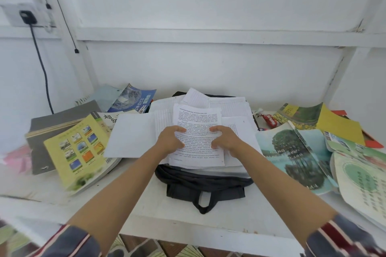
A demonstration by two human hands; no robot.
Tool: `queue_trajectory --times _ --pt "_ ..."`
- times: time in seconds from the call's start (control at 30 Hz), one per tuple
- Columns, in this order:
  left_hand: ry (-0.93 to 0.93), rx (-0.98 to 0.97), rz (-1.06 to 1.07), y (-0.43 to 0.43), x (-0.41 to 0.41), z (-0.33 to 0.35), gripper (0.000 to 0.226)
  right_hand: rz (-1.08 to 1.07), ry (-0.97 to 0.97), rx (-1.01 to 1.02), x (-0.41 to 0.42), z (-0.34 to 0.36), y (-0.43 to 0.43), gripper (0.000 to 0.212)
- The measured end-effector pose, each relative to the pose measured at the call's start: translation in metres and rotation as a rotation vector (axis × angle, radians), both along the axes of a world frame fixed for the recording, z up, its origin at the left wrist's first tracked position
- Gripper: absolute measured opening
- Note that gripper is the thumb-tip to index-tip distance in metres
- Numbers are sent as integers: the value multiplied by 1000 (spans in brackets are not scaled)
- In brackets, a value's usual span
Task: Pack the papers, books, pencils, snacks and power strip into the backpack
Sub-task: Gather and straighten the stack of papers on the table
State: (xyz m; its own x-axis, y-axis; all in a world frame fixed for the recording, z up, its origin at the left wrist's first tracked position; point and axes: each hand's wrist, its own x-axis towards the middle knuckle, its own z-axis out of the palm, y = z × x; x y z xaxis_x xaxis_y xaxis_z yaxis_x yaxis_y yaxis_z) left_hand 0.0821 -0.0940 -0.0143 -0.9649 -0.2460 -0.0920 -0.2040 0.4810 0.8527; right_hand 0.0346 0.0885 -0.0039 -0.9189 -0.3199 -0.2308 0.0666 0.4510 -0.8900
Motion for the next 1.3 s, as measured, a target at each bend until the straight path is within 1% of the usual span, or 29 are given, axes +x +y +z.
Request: queue_trajectory --times 0.07,0.17,0.2,0.3,0.4,0.5,0.6,0.7,0.8,0.87,0.97,1.13,1.2,1.3 --pt "6 73 1 2 1 4 60 -21 -18 -34 -1 0 -1 61" --pt "-59 99 43 4 6 9 70 -51 -42 -74 -2 -2 -1 60" --pt "-73 137 38 4 8 10 70 -64 -44 -87 -3 -3 0 59" --pt "-88 329 -44 2 11 15 63 -83 -60 -146 -4 -4 2 56" --pt "-97 485 -52 1 12 20 61 -96 -97 -210 -5 -2 4 52" --pt "-50 599 -47 -2 13 24 61 -112 -132 -322 -6 0 3 49" --pt "14 667 -36 -9 15 28 62 -89 -121 -354 -12 3 -3 51" --pt "81 637 17 -20 17 27 63 -43 -109 -425 -13 11 -15 55" --pt "79 453 97 -34 18 22 61 -12 -31 -387 -10 16 -31 57" --pt "54 385 140 -40 19 18 57 18 -10 -341 -11 15 -39 58" --pt "42 396 173 -44 18 9 56 67 17 -231 -12 13 -48 55" --pt "45 375 246 -45 16 -5 55 107 52 -140 -20 7 -54 53" --pt "73 406 239 -44 17 -6 55 124 56 -118 -23 6 -56 54" --pt "106 397 244 -48 16 -7 55 153 38 -128 -26 5 -58 54"
